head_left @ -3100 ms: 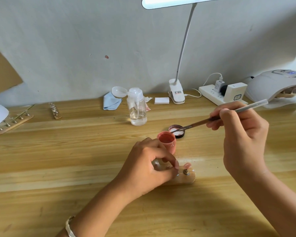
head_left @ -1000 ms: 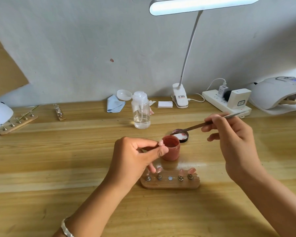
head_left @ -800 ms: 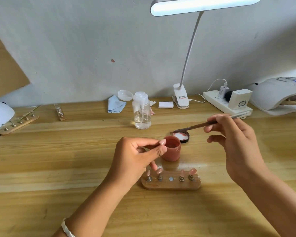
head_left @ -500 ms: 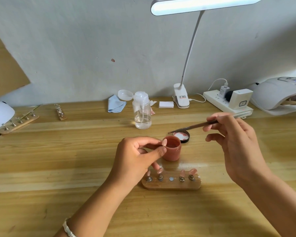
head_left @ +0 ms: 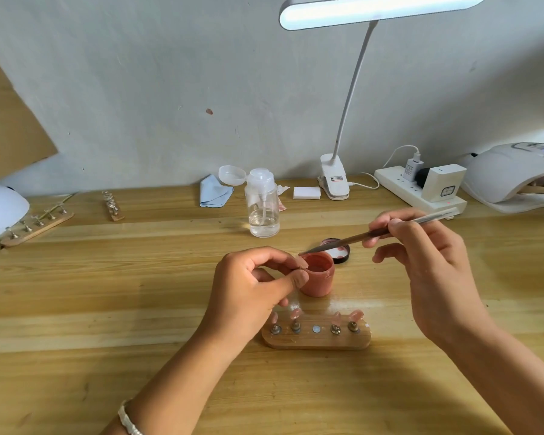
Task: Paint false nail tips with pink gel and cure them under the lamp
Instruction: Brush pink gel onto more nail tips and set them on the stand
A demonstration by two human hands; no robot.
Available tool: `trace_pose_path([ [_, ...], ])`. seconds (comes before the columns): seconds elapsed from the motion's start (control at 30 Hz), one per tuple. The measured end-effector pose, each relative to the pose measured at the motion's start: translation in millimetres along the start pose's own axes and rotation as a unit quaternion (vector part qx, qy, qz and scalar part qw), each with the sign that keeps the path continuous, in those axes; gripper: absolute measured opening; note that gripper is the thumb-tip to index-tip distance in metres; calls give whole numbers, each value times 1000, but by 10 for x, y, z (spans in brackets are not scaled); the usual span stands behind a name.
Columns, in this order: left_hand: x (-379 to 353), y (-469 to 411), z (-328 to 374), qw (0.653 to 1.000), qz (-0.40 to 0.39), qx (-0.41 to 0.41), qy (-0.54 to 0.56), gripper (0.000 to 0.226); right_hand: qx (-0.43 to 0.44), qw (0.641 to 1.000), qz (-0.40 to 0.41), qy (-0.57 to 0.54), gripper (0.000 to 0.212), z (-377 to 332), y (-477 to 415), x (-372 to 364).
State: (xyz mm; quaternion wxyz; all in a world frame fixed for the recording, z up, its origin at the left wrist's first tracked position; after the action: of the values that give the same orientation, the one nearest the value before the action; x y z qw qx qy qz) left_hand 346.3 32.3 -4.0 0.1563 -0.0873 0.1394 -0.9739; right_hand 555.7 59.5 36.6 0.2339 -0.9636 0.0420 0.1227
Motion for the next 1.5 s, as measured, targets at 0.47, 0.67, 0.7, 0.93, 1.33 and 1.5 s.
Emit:
trace_pose_path([
  [0.47, -9, 22, -12, 1000, -1, 22, 3, 15, 18, 1000, -8, 12, 30, 13, -9, 11],
  [0.67, -6, 26, 6, 1000, 1, 21, -4, 15, 34, 999, 1, 9, 24, -5, -16, 32],
  [0.7, -7, 27, 7, 1000, 1, 20, -5, 15, 37, 999, -6, 11, 21, -12, -8, 18],
  [0.93, 1, 15, -14, 1000, 6, 16, -12, 15, 55, 998, -10, 22, 21, -31, 9, 19],
  [1.33, -1, 12, -7, 1000, 7, 11, -14, 14, 89, 995, -6, 38, 22, -54, 30, 21],
  [1.5, -20, 16, -18, 1000, 3, 10, -13, 15, 104, 994, 3, 39, 22, -78, 29, 41],
])
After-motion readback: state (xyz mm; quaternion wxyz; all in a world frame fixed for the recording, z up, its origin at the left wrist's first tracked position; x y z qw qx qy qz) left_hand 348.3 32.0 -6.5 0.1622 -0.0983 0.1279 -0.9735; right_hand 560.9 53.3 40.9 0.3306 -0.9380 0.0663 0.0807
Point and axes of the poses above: each hand's wrist, its own y-axis away from the middle knuckle, its own x-axis out of the back of the hand, z = x × y, the point moved 7 cm from there along -y, towards the middle knuckle, and after that the axes turned 9 degrees about z, right-handed, at the moved point
